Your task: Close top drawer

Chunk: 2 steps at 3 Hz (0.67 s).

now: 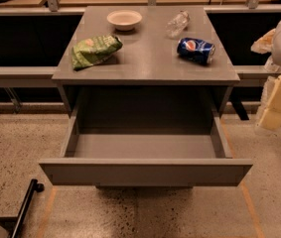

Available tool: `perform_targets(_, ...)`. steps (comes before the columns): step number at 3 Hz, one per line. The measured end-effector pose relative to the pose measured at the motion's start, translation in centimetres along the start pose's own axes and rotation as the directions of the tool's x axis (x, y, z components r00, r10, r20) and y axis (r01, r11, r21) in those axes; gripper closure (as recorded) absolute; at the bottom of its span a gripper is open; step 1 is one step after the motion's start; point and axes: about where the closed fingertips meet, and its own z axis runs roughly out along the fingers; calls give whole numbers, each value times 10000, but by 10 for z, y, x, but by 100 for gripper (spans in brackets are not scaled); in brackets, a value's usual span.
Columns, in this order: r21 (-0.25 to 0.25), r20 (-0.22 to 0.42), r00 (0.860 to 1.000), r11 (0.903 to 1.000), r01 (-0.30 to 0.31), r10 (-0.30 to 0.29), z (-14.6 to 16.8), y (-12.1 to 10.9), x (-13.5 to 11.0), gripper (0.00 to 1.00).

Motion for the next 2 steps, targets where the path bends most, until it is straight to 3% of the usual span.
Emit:
perform_targets(1,0,0,10000,10000,0,0,0,0,0,0)
perform_targets(2,47,59,10000,10000,-4,4,-1,-1,-1,17)
